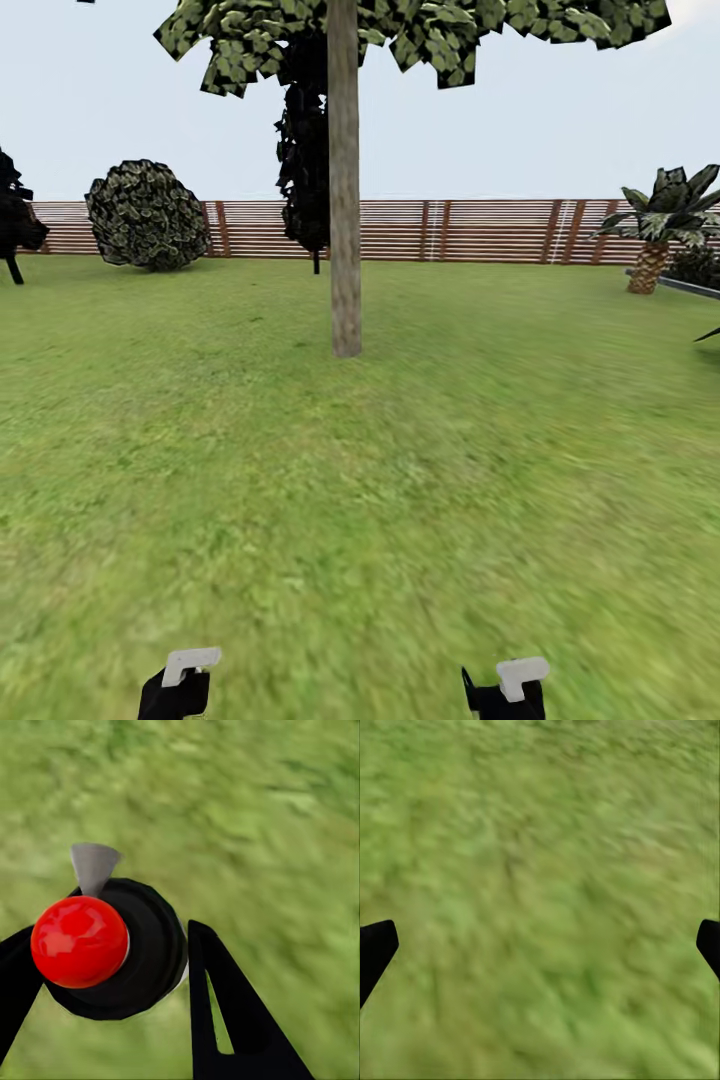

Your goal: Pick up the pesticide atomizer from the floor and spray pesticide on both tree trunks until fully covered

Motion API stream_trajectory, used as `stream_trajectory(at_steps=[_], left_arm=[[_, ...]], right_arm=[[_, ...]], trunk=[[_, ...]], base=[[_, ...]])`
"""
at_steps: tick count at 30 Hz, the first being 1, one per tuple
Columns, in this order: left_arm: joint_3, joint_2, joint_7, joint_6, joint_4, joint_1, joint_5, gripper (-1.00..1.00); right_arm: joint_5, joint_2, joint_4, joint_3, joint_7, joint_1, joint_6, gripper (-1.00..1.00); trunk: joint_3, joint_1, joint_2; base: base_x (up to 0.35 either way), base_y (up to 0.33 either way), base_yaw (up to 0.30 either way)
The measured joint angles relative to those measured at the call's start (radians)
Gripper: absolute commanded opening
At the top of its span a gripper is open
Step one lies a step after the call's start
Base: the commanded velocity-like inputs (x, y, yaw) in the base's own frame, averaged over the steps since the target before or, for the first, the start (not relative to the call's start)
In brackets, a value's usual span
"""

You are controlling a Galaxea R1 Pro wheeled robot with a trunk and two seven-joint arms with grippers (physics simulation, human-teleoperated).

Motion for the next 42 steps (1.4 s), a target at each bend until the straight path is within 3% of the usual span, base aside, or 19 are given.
stream_trajectory(at_steps=[10,42], left_arm=[[0.0,0.0,0.0,0.0,0.0,0.0,0.0,-1.0],[-0.001,0.001,0.0,0.0,0.0,0.0,0.0,-1.0]], right_arm=[[0.0,0.0,0.0,0.0,0.0,0.0,0.0,1.0],[0.0,0.0,0.0,0.0,0.0,0.0,0.0,1.0]], trunk=[[0.0,0.0,0.0],[0.0,0.0,0.0]], base=[[0.335,0.0,0.199],[0.335,0.0,0.004]])
